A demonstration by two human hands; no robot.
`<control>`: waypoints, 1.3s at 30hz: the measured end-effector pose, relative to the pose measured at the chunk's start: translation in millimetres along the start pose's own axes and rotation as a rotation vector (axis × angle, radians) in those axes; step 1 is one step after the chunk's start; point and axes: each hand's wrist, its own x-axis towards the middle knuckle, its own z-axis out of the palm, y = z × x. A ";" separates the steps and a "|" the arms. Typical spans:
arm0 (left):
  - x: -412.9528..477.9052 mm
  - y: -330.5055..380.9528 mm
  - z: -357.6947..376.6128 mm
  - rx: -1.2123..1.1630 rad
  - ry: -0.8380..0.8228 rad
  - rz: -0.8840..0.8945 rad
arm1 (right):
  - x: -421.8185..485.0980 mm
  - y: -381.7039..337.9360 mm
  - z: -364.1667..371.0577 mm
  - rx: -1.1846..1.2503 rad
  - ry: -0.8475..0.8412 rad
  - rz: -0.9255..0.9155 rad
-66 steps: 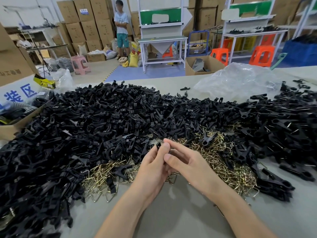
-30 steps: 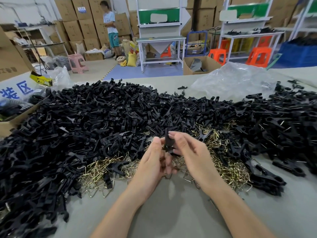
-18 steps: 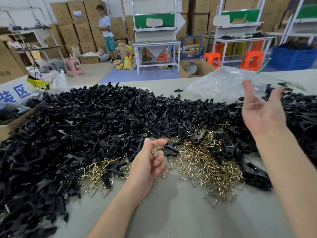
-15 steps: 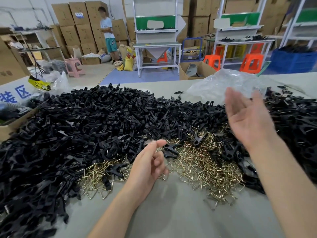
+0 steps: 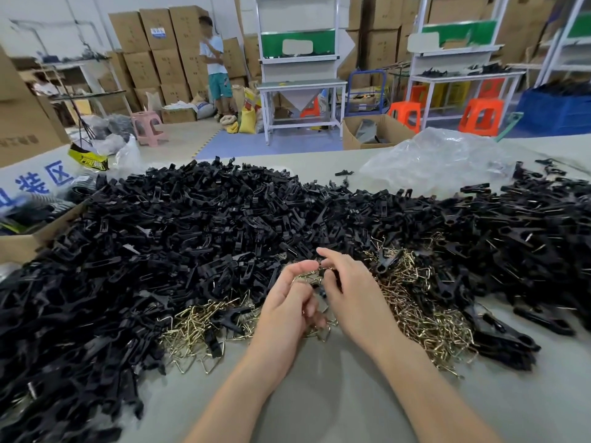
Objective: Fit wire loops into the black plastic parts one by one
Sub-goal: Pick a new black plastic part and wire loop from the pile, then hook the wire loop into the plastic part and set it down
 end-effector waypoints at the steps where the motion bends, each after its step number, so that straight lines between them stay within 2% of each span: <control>1: 0.3 -0.1 -0.2 0.014 0.005 -0.003 | 0.4 0.4 0.6 -0.056 0.001 -0.006; 3: 0.2 0.2 -2.4 0.106 0.025 0.009 | 0.1 1.2 2.2 -0.176 -0.001 -0.008; 6: 13.6 6.5 -6.5 0.399 0.128 0.113 | -1.7 1.6 2.6 -0.255 0.003 0.008; 9: 52.0 21.1 -10.9 0.861 0.244 0.256 | -1.1 1.7 1.9 -0.227 0.011 0.023; 11: 82.2 31.9 -11.5 1.257 0.224 0.274 | -1.3 1.9 0.4 -0.190 0.016 0.034; 13: 108.5 39.2 -10.3 1.600 0.121 0.210 | -1.7 2.0 -1.1 -0.154 0.012 0.037; 15: 129.7 43.3 -7.1 1.829 0.008 0.110 | -2.0 2.3 -1.9 -0.139 0.014 0.035; 17: 148.8 42.2 -5.0 1.925 -0.049 0.012 | -1.7 2.8 -1.9 -0.117 0.022 0.041; 20: 166.1 38.9 3.7 2.028 -0.004 -0.047 | -1.0 4.7 -1.9 -0.083 0.024 0.050; 25: 168.0 35.4 11.7 2.105 -0.025 0.002 | -1.9 7.3 -3.8 -0.015 0.035 0.052; 31: 143.2 39.2 -1.1 2.081 -0.088 0.227 | -3.0 7.1 -6.2 -0.010 0.027 0.034; 34: 129.4 50.0 -10.6 1.835 -0.004 0.266 | -3.3 5.4 -8.4 -0.031 0.029 0.015; 37: 109.8 67.6 -15.5 1.498 0.182 0.278 | -4.0 2.8 -8.3 -0.069 0.018 -0.017; 39: 88.6 70.8 -11.1 1.302 0.270 0.286 | -4.4 0.5 -9.7 0.005 0.025 -0.057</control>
